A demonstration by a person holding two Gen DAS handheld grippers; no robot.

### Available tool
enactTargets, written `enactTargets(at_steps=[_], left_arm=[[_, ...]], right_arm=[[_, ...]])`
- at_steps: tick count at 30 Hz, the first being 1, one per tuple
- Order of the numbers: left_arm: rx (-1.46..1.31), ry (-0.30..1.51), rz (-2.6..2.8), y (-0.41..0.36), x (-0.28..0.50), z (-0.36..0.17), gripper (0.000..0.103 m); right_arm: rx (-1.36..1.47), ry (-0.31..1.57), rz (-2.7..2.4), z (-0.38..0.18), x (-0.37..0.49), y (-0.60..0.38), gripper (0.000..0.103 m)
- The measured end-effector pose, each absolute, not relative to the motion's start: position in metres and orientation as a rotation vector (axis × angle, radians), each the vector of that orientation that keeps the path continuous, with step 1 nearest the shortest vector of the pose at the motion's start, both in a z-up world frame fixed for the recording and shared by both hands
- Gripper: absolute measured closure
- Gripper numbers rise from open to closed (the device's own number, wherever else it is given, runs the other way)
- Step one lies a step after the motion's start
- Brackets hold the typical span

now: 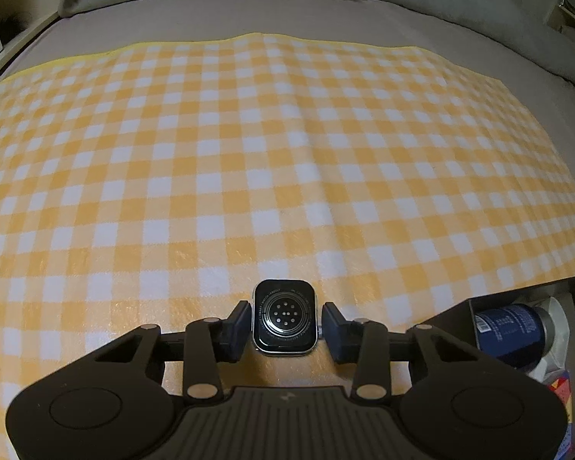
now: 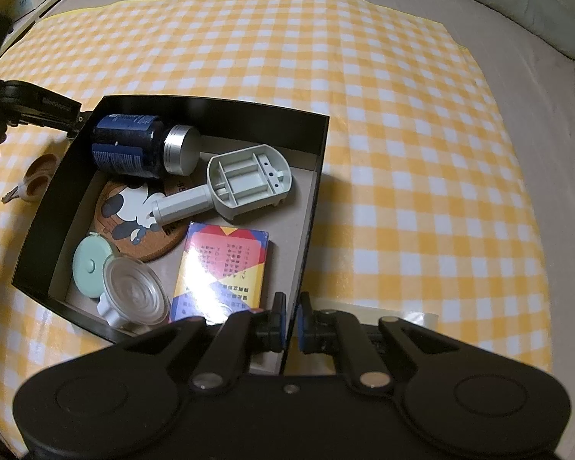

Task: Organize rigid objects
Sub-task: 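Close the left gripper on the smartwatch, then carry the smartwatch onto the panda coaster in the box and release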

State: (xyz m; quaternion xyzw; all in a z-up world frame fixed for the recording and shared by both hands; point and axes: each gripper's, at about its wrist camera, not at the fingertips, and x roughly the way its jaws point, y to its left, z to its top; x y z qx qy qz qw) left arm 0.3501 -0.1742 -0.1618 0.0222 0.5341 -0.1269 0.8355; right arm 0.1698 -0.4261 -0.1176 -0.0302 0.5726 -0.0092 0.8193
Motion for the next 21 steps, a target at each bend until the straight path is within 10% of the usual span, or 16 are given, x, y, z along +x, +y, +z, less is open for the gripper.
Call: enactTargets(at_steps=[21], left_arm=[[-0.086,1.03,-0.44,-0.141,0.281,-0.072,0.061]], right_arm=[[-0.084,1.226,-0.024,-0.12,0.172,-0.425,0.097]])
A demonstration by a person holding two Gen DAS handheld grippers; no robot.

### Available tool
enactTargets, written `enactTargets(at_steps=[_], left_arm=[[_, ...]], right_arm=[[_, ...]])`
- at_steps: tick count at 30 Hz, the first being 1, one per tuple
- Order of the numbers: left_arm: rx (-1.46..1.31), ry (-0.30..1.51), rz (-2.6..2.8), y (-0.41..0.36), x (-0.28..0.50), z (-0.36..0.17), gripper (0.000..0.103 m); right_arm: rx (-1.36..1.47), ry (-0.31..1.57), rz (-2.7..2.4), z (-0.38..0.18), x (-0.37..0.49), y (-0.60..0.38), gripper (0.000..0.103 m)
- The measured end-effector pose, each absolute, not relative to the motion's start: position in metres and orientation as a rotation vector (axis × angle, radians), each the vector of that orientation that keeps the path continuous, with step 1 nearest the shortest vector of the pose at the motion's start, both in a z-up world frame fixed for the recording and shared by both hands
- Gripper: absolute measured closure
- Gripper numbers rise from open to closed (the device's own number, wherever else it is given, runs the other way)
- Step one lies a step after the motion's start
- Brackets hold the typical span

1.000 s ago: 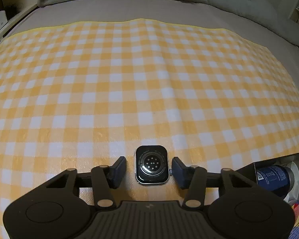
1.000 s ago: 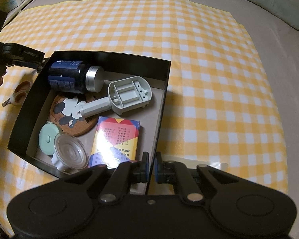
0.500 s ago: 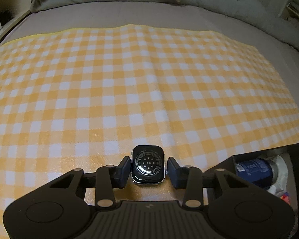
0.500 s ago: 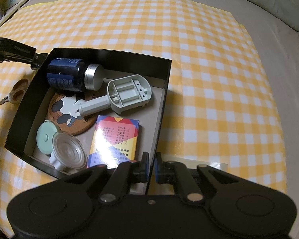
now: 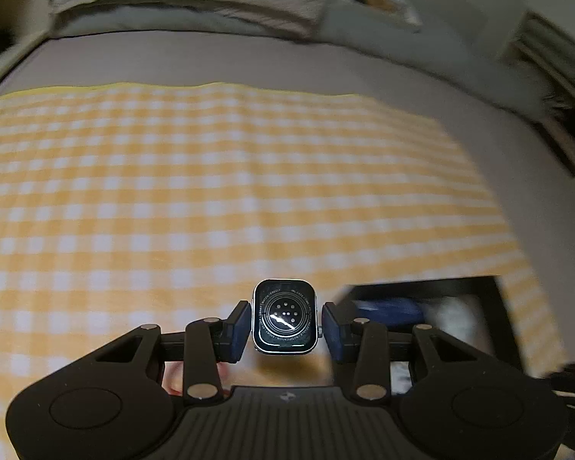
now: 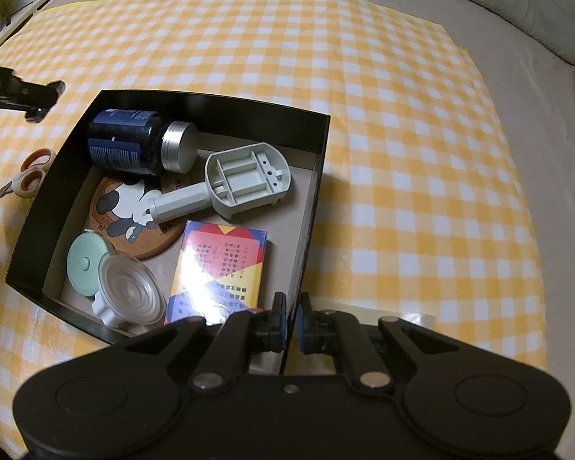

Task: Organize rigid objects
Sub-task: 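Carry the smartwatch onto the panda coaster in the box and release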

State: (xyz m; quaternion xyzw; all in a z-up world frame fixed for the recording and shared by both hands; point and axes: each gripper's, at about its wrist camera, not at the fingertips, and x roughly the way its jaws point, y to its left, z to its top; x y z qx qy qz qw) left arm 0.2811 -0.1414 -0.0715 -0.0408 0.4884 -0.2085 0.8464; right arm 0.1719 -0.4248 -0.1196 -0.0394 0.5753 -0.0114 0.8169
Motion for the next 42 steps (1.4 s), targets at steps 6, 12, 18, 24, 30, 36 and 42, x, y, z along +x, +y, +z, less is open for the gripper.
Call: enactTargets(at_steps=[6,12,18,24,30,36,42], left_arm=[[-0.097,1.033,-0.562,-0.164,0.244,-0.052,0.061],[-0.034,1.063,-0.643,-0.195,0.221,-0.058,0.061],[0.078,1.091,-0.659,-0.219,0.211,-0.078,0.061],[0.138,1.066,-0.644,-0.228,0.216,-0.087,0.065],[0.155,1.07,-0.657,-0.23,0.217,-0.09,0.061],[0.17,1.072,-0.674,-0.228,0.211,-0.088,0.03],[0.172,1.067,-0.69,-0.226,0.204,-0.083,0.014]], right_arm=[[-0.087,1.226,-0.025,-0.119,0.172,-0.424,0.097],[-0.087,1.226,-0.025,-0.119,0.172,-0.424,0.097],[-0.09,1.225,-0.025,-0.118,0.171,-0.424,0.097],[-0.09,1.225,-0.025,-0.119,0.171,-0.424,0.097],[-0.091,1.224,-0.025,-0.118,0.171,-0.424,0.097],[-0.092,1.224,-0.026,-0.118,0.171,-0.424,0.097],[-0.092,1.224,-0.026,-0.119,0.171,-0.423,0.097]])
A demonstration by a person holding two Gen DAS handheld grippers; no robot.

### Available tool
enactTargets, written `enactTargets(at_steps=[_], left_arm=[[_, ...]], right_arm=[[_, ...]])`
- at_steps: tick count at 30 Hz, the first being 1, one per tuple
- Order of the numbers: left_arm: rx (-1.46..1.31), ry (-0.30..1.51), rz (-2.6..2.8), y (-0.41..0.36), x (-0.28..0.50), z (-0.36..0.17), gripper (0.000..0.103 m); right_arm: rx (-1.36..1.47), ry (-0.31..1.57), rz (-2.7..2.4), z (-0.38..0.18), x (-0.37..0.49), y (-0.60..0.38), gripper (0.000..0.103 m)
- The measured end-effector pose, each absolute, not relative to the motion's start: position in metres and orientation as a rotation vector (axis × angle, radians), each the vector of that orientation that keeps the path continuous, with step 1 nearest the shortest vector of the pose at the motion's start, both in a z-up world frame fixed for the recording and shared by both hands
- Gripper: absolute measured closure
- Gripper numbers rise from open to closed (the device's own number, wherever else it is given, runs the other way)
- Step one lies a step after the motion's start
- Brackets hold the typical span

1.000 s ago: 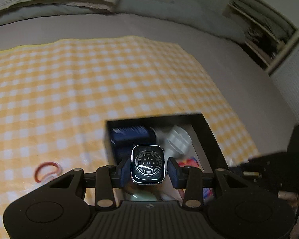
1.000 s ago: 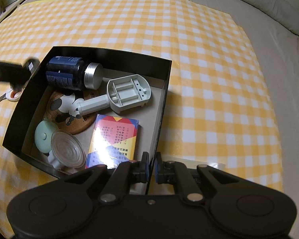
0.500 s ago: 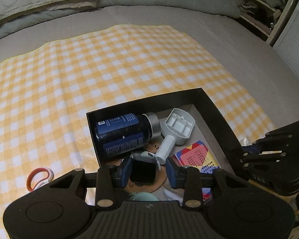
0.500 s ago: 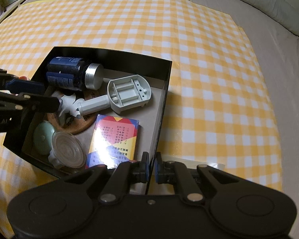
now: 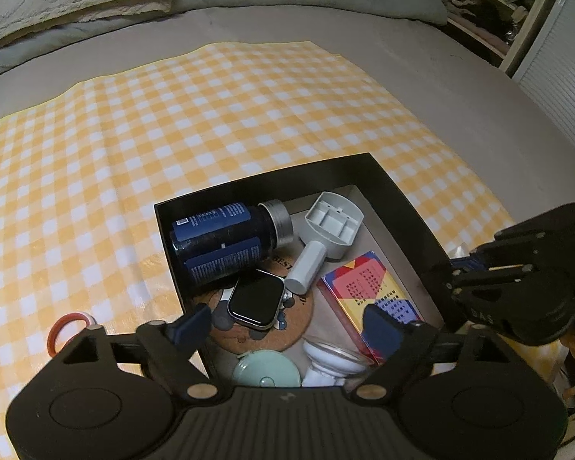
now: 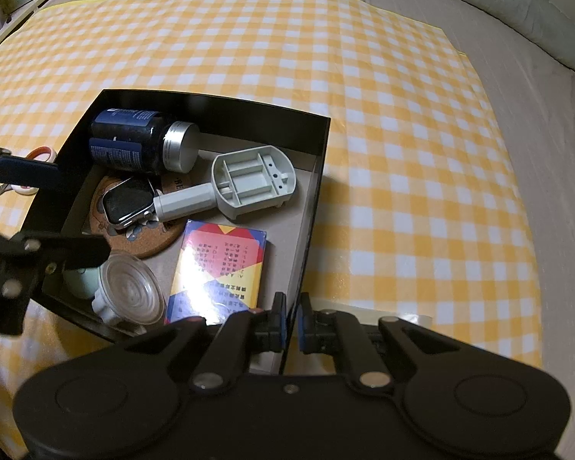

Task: Organize rigid objects
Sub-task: 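Carry the smartwatch onto the panda coaster in the box and release, then move the left gripper to the red-handled scissors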

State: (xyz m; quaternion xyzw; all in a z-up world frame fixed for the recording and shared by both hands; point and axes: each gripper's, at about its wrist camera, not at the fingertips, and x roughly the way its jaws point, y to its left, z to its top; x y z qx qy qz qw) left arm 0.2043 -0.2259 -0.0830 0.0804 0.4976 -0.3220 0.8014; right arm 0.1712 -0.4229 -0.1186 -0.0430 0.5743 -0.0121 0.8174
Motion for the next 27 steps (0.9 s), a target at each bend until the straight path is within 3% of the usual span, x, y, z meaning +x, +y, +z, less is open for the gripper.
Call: enactTargets(at_steps=[14,27], left_arm=[[0.123,1.048,-0.651,-0.197,0.186,-0.067,0.002],[0.128,1.008,-0.517,-0.122,0.196,-0.074,0.0]], right_arm=[[-0.104,1.228,-0.035,-0.118,0.172,-0.423,0.097],[-0.114,1.229,-0.04,-0.118,0.171,-0.421,0.096]])
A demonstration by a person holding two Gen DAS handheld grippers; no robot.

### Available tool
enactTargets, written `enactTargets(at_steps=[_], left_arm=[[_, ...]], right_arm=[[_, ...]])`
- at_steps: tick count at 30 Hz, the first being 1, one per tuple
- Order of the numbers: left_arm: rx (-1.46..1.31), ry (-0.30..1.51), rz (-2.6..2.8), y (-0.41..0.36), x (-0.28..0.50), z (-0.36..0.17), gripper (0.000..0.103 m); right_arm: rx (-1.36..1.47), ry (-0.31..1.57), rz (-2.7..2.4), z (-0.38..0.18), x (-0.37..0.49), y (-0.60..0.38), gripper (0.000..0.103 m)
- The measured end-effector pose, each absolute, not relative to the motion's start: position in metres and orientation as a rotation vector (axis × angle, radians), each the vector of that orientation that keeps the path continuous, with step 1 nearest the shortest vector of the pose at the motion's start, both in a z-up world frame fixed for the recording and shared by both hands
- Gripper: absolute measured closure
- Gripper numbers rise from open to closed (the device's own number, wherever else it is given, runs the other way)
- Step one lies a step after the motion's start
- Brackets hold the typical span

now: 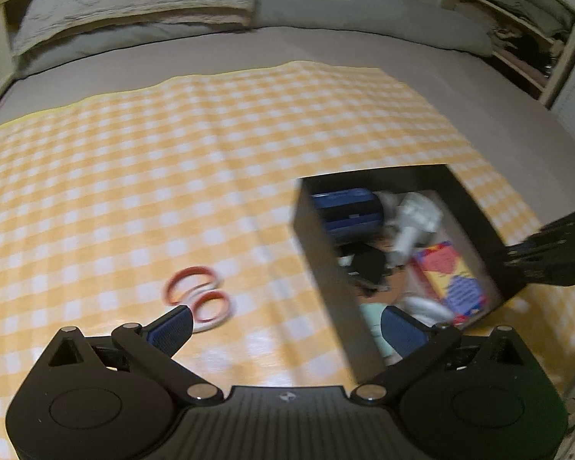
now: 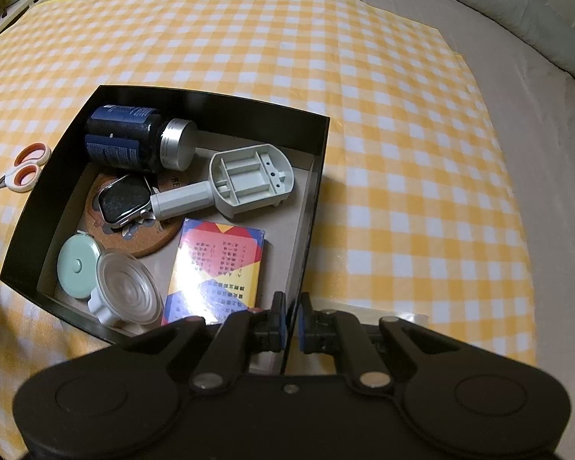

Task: Organize rigid objects
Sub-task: 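Move the left gripper to the red-handled scissors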

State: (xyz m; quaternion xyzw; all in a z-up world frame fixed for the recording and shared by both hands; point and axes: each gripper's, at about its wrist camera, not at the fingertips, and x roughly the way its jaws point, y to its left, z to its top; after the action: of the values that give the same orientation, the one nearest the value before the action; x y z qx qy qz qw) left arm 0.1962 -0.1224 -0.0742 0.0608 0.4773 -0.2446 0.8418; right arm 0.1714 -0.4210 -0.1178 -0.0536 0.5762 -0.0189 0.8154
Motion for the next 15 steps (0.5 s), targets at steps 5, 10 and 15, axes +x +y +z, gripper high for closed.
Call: enactTargets(at_steps=[5,10,15], left_arm=[[0.155,1.004,-0.512,-0.098,0.207,-0.088,0.0],[0.205,0.97,-0.539,-0.085,0.213,-0.099,0.003],[0.302,0.933,-0.562,-0.082,0.219,-0.105,0.037]], right_arm=[[-0.117,1.228,-0.041,-0.117,0.171,-0.42,0.096],[-0.117,1.229,-0.04,-0.117,0.17,-0.422,0.096],[-0.117,1.229,-0.041,-0.117,0.17,-0.421,0.096]])
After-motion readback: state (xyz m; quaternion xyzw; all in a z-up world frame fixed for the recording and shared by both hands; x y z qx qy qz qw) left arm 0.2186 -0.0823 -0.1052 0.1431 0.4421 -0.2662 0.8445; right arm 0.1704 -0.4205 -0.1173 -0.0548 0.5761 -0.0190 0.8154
